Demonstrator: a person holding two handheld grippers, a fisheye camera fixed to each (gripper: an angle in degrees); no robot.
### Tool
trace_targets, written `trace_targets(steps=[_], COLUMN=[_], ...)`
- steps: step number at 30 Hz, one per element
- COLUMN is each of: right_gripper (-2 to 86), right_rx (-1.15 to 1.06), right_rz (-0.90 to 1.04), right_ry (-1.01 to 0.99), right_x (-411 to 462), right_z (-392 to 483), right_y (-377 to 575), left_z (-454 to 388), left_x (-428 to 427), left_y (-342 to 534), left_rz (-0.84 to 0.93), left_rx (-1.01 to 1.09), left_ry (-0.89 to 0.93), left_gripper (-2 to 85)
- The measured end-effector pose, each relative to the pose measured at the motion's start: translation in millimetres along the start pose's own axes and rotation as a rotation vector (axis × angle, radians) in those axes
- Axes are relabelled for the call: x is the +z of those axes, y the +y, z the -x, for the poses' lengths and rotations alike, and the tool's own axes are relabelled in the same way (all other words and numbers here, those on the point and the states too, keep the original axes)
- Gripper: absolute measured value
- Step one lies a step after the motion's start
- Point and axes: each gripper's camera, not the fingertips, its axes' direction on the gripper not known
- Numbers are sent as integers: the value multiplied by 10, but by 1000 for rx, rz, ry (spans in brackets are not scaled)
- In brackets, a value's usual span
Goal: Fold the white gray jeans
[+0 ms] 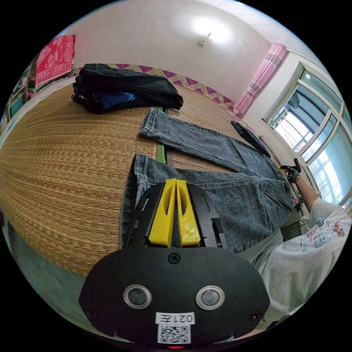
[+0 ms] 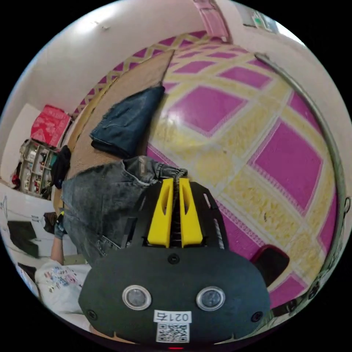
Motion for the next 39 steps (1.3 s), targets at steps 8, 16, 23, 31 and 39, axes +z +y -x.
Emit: trace_targets(steps=[8, 16, 23, 31, 39], right_gripper=[46, 79, 12, -5, 35], right_rx=[-3, -125, -72, -145, 0], right_rz=[12, 161, 216, 157, -109], right_ry=[131, 129, 164, 271, 50], right_x=[91, -111, 55, 60, -584], right_z=[97, 495, 346, 526, 257], right_y=[118, 1087, 1420, 1866, 2589], left_z=[-29, -66, -81, -29, -72], left_x=[-10, -46, -108, -199, -690], left_y=[90, 193, 289, 370, 555], left_rz=[-1, -7, -15, -13, -198], left_rx=[-5, 7, 19, 16, 35], left_ry=[4, -3, -13, -12, 27], left_gripper=[-9, -9, -9, -9, -8])
